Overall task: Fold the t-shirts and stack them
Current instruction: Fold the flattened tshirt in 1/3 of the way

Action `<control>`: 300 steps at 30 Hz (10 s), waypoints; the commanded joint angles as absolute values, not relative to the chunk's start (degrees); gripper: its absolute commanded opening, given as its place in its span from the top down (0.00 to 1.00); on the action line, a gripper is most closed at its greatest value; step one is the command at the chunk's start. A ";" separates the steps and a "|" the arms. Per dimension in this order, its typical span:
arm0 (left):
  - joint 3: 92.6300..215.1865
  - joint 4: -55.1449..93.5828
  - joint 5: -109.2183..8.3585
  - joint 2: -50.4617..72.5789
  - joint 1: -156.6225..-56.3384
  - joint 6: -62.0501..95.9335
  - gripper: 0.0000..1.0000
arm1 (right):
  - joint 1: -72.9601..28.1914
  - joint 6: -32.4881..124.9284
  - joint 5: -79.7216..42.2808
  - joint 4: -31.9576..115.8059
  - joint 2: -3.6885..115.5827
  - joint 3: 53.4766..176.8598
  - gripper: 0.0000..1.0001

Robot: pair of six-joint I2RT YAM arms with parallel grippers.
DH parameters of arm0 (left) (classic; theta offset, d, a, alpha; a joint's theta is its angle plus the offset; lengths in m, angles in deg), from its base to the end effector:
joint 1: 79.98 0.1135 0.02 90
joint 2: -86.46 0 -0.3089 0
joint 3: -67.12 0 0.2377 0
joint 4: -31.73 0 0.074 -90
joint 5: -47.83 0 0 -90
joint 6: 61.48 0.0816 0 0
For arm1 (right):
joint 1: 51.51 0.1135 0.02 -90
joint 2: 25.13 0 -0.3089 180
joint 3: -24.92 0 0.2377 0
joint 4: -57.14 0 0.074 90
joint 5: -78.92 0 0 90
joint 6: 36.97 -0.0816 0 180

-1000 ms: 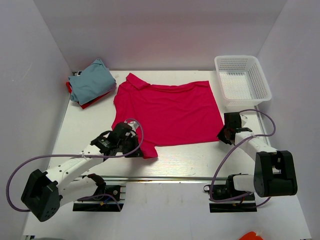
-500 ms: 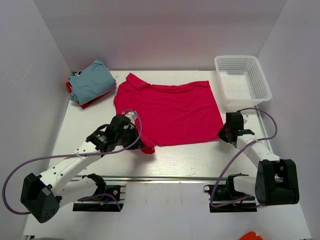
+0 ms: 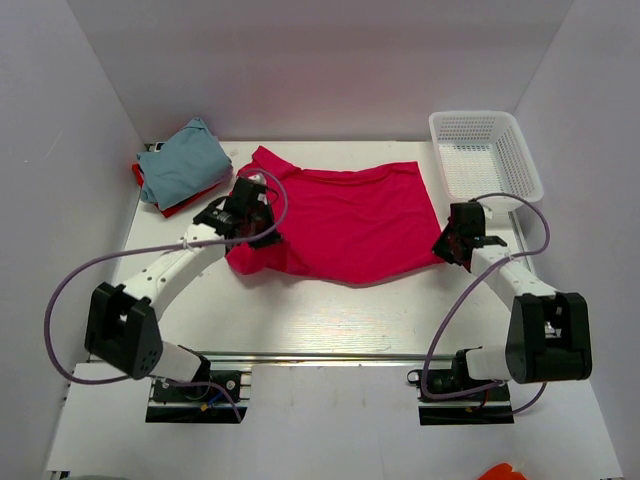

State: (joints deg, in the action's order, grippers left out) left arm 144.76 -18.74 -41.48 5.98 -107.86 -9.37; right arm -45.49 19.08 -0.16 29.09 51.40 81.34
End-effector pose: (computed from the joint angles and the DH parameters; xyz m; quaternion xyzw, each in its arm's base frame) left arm 0.2650 -0.1391 0.2816 -0.0847 0.9454 -0.1661 0.2674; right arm 0.2742 0.0134 0.2174 0.2574 0.8942 0.0380 0.3644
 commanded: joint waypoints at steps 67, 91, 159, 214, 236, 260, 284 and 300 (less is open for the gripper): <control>152.23 -1.86 -59.05 -18.47 -89.12 7.96 0.00 | -41.49 37.75 -14.33 31.10 78.22 110.20 0.10; 118.92 -22.96 -45.49 17.09 -89.74 -6.02 0.01 | -39.21 27.37 -29.26 29.77 49.80 70.22 0.10; 143.53 -11.62 -39.00 -3.26 -104.50 7.52 0.02 | -37.27 34.75 -30.15 34.00 42.63 77.41 0.10; 165.68 -15.51 -36.46 -25.43 -111.36 18.50 0.34 | -37.27 35.81 -30.76 33.20 46.67 78.29 0.10; 143.80 -4.96 -39.51 -5.04 -111.36 13.58 0.01 | -37.18 35.19 -34.02 34.70 47.64 76.45 0.10; 151.87 5.34 -45.95 -23.12 -109.69 20.69 0.01 | -37.19 36.33 -26.90 29.52 47.64 79.17 0.10; 162.16 -7.94 -33.28 -21.36 -95.37 16.30 0.00 | -37.45 35.98 -20.66 31.36 50.19 90.42 0.10; 174.19 -3.19 -45.40 -34.82 -86.31 21.84 0.18 | -37.36 37.13 -14.78 27.31 51.24 94.02 0.10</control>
State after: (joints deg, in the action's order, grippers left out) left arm 171.47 -4.88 -40.21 -36.05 -86.48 19.77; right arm -37.25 36.54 -16.73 28.35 51.03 91.59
